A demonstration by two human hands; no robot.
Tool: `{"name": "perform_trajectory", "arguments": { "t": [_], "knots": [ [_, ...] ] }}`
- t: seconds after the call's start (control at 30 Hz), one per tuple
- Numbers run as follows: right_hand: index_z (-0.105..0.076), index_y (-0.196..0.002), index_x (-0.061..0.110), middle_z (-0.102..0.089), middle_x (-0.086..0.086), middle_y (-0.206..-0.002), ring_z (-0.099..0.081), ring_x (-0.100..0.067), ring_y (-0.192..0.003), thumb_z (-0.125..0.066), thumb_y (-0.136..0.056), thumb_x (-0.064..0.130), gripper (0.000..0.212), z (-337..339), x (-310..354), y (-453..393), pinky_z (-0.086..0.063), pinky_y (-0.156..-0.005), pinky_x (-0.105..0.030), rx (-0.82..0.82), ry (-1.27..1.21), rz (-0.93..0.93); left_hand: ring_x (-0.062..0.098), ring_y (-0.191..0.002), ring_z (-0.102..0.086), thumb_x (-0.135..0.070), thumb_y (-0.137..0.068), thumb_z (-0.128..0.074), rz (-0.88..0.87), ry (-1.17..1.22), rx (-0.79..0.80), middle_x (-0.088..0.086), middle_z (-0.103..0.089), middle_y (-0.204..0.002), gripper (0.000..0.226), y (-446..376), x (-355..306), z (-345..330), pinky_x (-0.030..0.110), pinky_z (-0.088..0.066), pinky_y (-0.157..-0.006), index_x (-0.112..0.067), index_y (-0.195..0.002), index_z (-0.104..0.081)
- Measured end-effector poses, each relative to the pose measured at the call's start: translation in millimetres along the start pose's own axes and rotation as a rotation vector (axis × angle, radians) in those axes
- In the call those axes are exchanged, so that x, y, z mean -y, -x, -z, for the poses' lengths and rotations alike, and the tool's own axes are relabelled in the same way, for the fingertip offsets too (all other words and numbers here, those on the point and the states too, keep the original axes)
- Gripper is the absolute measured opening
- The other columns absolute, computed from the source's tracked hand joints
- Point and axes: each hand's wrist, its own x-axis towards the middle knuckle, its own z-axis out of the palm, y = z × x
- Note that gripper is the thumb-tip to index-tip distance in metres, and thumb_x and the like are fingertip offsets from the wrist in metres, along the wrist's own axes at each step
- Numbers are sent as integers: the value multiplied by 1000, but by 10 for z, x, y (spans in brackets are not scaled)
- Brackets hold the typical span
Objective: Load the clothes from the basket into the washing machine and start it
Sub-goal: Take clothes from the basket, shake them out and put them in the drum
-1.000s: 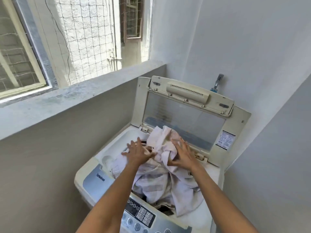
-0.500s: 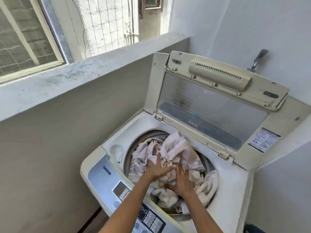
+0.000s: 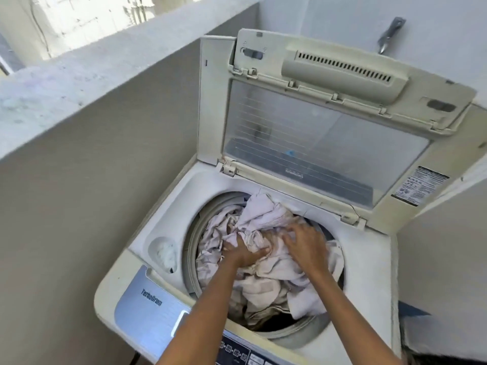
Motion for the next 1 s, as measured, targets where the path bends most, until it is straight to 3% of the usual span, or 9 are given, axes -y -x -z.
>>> {"name": "perform_trajectory", "arguments": {
  "t": [0.07, 0.17, 0.23, 0.3, 0.4, 0.5, 0.6, 0.7, 1.0],
  "knots": [
    [-60, -113, 12, -64, -14, -110, -59, -33, -102, -67, -81, 41, 44, 32, -103, 128, -46, -86, -45, -200, 72, -172, 43, -145, -6, -83, -71, -44, -2, -104, 10, 26, 23, -152, 122, 105, -25, 21, 46, -16, -118, -17, -145, 26],
    [-40, -138, 11, -43, -23, -139, -38, -40, -130, -58, -84, 51, 70, 35, -210, 384, -31, -107, -54, -92, -65, -470, 36, -144, -17, -79, -75, -46, -31, -342, 89, 16, -5, -159, 114, 317, -125, 276, 42, -21, -116, -7, -151, -1],
    [-25, -147, 14, -26, -22, -151, -21, -39, -141, -47, -86, 62, 81, -69, -212, 567, -19, -115, -50, -8, -81, -456, 33, -134, -40, -75, -78, -47, -48, -507, 172, 14, -32, -152, 97, 470, -278, 601, 40, -35, -106, -6, -145, -32],
    [-16, -150, 20, -13, -19, -157, -12, -36, -145, -32, -76, 77, 95, -178, -120, 687, -15, -115, -49, 57, -132, -403, 34, -120, -55, -66, -87, -44, -96, -596, 213, 19, -50, -138, 83, 578, -434, 906, 38, -44, -95, -2, -139, -40],
    [-1, -150, 30, 9, -8, -159, 7, -31, -147, -30, -63, 82, 105, -297, 101, 678, -10, -113, -57, 164, -325, -376, 33, -107, -62, -46, -95, -47, -352, -465, -70, 14, -66, -104, 47, 591, -604, 1109, 33, -48, -76, -4, -111, -58],
    [0, -151, 31, 13, -6, -159, 9, -29, -147, -65, -73, 63, 106, -309, 281, 504, -19, -109, -62, 190, -403, -307, 30, -115, -51, -45, -93, -50, -711, -455, -565, 12, -54, -122, 42, 528, -618, 967, 36, -41, -87, -14, -122, -52],
    [1, -150, 34, 18, -1, -158, 14, -31, -146, -70, -73, 56, 107, -376, 291, 426, -20, -110, -61, 286, -382, -269, 31, -145, -12, -58, -93, -38, -672, -530, -381, 7, -12, -157, 61, 366, -383, 526, 58, -20, -110, -36, -147, -20],
    [6, -148, 39, 27, 2, -155, 21, -39, -142, -71, -75, 52, 107, -574, 215, 529, -17, -111, -63, 522, -317, -295, 33, -145, 17, -68, -90, -29, -400, -452, -243, 2, 20, -158, 70, 191, -74, 120, 70, 7, -106, -45, -148, 2],
    [9, -147, 42, 21, -1, -157, 20, -43, -141, -67, -78, 49, 103, -1012, 169, 682, -22, -110, -62, 698, -213, -383, 33, -143, 24, -74, -85, -28, -152, -425, -197, 0, 31, -154, 76, -26, 78, -381, 77, -5, -101, -46, -146, 8]
  ]
}}
